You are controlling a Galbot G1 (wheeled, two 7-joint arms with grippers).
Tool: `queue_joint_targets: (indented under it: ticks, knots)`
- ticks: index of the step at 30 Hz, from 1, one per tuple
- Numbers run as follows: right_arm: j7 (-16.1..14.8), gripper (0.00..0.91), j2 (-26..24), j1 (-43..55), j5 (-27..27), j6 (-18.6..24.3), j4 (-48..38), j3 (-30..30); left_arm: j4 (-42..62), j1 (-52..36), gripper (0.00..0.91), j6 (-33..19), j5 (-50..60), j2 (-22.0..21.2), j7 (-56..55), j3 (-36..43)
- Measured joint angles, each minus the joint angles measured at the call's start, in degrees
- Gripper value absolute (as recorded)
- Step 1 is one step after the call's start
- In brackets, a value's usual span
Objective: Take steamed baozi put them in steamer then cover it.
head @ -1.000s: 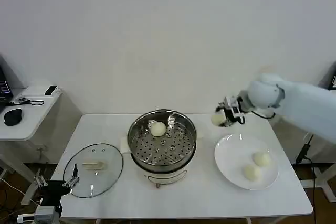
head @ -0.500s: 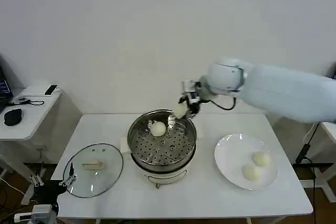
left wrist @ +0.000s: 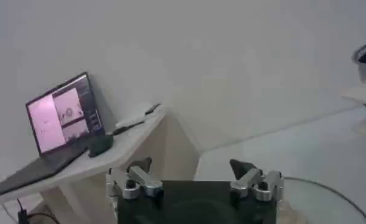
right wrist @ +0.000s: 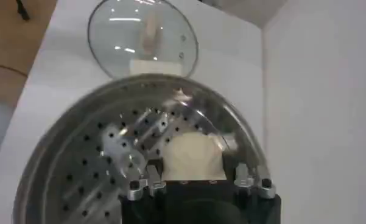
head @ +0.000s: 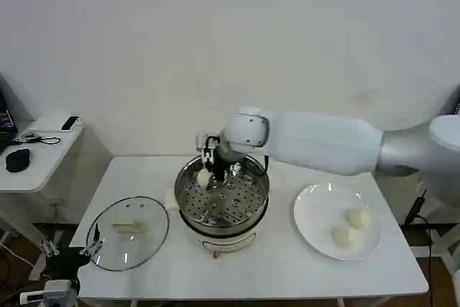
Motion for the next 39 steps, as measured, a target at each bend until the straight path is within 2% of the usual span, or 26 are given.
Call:
queue_joint_targets:
  ticks: [10,20,21,22,23,33,39]
  knots:
    - [0.8,0.665,4.3,-3.8,0.7,-1.8,-3.6,0.4,0.6,-0.2,0.907,-0.3,0.1,0.1,-0.1,0.0]
    - [0.8,0.655,6.2,-5.4,0.8,-2.5,-5.1,0.5,0.5,0.0,0.907,-0.3,0.1,0.1,-0.2,0.0]
    - [0.8,0.665,6.3,-5.5,0.8,-2.6,-5.2,0.5,0.6,0.0,0.907,-0.3,0.1,0.1,-0.2,0.0]
    - [0.7,0.715,6.3,-5.5,0.8,-2.7,-5.2,0.5,0.6,0.0,0.907,-0.3,0.2,0.1,-0.2,0.0]
    - [0.6,0.907,6.4,-5.5,0.7,-2.7,-5.3,0.5,0.6,0.0,0.907,-0.3,0.2,0.1,-0.2,0.0]
    - [0.1,0.907,5.6,-4.7,0.2,-2.7,-4.6,0.7,0.3,0.2,0.907,-0.3,0.2,0.0,-0.2,-0.1]
    - [-0.1,0.907,2.6,-2.2,0.6,-2.3,-1.1,0.7,0.3,0.0,0.907,-0.2,0.3,0.2,-0.2,0.1]
